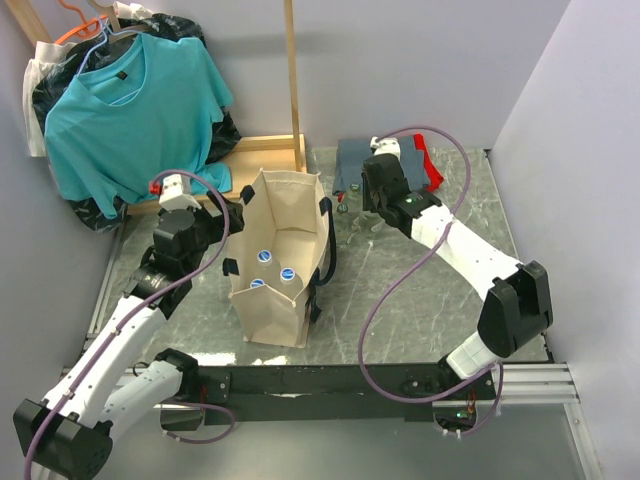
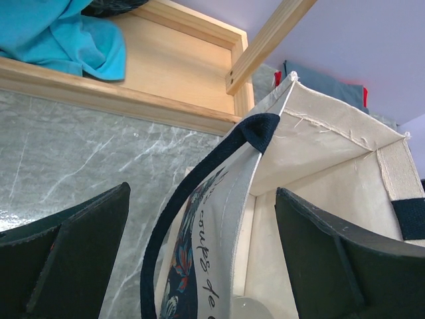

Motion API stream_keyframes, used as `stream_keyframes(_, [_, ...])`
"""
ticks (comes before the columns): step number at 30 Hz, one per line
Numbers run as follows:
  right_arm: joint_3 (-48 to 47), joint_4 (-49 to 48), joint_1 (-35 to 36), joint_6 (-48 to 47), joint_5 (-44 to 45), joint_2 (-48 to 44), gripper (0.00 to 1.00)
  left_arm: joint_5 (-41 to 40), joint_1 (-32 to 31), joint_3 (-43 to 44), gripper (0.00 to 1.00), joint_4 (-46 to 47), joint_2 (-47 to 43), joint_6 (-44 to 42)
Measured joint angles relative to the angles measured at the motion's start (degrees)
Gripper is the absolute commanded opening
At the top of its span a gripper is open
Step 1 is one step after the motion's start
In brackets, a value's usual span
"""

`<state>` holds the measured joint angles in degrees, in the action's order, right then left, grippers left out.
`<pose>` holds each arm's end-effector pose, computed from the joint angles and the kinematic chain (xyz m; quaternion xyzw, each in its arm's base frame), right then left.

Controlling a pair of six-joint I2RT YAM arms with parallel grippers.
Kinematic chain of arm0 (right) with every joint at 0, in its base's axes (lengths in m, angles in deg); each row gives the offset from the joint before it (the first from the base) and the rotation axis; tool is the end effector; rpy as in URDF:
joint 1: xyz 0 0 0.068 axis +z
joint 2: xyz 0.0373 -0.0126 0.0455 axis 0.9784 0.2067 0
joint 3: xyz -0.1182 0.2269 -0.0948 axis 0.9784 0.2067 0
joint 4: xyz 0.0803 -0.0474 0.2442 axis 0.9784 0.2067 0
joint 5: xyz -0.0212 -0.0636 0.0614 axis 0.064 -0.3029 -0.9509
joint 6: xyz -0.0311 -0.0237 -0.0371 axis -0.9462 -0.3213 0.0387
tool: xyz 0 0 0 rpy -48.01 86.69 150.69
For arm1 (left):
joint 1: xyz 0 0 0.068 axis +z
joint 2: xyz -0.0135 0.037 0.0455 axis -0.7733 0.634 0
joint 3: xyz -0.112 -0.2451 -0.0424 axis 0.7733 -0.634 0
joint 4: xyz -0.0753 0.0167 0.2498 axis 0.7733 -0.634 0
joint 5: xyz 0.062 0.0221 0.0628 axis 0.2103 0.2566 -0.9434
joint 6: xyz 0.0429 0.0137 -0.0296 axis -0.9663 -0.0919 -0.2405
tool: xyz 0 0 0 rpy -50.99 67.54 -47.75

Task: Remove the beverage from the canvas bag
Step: Place the drink at the center of the board.

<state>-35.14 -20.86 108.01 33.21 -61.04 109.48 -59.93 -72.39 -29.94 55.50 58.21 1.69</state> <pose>0.3118 0.1644 0.3206 -0.0440 0.8760 0.0077 0.4803 0.1901 -0.0649 0.3307 -0.1649 0.7635 -0.1839 0.5967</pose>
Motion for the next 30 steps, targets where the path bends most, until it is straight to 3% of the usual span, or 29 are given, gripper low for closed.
stream_keyframes(30, [5.1,-4.0,-0.1,3.7,-2.0,1.0,0.00,0.0,0.0,0.0,0.96,0.0,0.9,0.0])
